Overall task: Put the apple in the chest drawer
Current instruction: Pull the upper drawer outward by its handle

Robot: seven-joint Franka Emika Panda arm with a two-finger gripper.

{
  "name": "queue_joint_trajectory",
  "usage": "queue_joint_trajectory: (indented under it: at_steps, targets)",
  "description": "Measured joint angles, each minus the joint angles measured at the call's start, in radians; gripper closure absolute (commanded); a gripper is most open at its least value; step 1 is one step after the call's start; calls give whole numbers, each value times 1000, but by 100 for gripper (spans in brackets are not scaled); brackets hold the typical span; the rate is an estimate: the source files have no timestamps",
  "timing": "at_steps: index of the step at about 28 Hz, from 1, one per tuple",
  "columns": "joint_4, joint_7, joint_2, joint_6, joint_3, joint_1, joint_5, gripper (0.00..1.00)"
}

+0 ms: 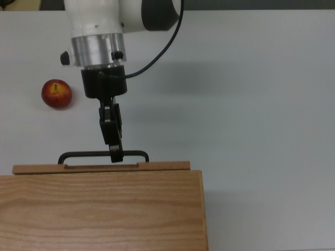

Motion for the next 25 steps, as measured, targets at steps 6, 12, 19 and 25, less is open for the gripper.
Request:
queue_joint_trajectory:
  at_steps: [6,12,19,25]
  targets:
    - [-30,-1,-92,-232,-23,-5,-1,100]
    - [-45,-1,-161,-435,-36,-6,-2,100]
    - [-64,-1,-226,-624,-41,-6,-3,100]
    - [-75,-5,-268,-755,-51,-6,-11,100]
